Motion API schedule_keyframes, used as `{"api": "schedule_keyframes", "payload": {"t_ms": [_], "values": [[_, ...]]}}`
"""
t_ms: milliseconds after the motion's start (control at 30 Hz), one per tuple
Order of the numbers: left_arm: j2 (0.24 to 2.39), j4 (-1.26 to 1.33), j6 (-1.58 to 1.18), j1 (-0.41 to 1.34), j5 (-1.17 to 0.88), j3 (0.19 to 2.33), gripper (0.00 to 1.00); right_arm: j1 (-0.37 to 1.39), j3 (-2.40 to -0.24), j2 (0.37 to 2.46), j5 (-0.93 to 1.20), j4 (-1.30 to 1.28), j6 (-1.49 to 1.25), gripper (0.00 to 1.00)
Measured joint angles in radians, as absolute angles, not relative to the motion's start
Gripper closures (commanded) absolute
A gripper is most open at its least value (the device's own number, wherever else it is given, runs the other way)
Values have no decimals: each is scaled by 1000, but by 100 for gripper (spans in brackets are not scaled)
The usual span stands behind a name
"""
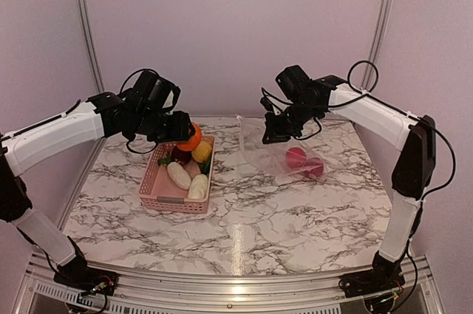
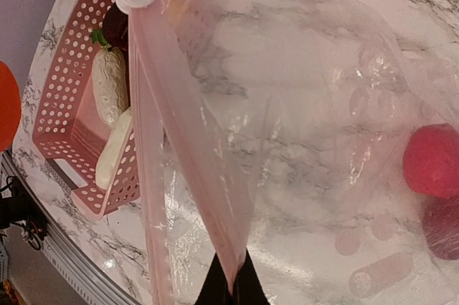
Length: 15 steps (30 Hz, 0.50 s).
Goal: Place the food in the zip-top bag and seal the zipper
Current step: Place the fake fruit in the zipper food storage bag.
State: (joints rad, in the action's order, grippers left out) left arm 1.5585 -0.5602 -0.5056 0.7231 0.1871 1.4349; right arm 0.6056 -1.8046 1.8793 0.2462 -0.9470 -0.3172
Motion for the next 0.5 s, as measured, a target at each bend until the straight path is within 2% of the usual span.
{"api": "schedule_keyframes", "payload": {"t_ms": [167, 300, 500], "values": [[1464, -295, -508, 757, -4, 1313, 69, 631, -1916, 1921, 270, -952, -329, 100], [1475, -155, -514, 776, -130, 1296, 70, 644, -1969, 1948, 294, -953, -341, 100], [1536, -72, -546, 793, -175, 1316, 71, 654, -1982, 1962, 324, -954, -356, 100]]}}
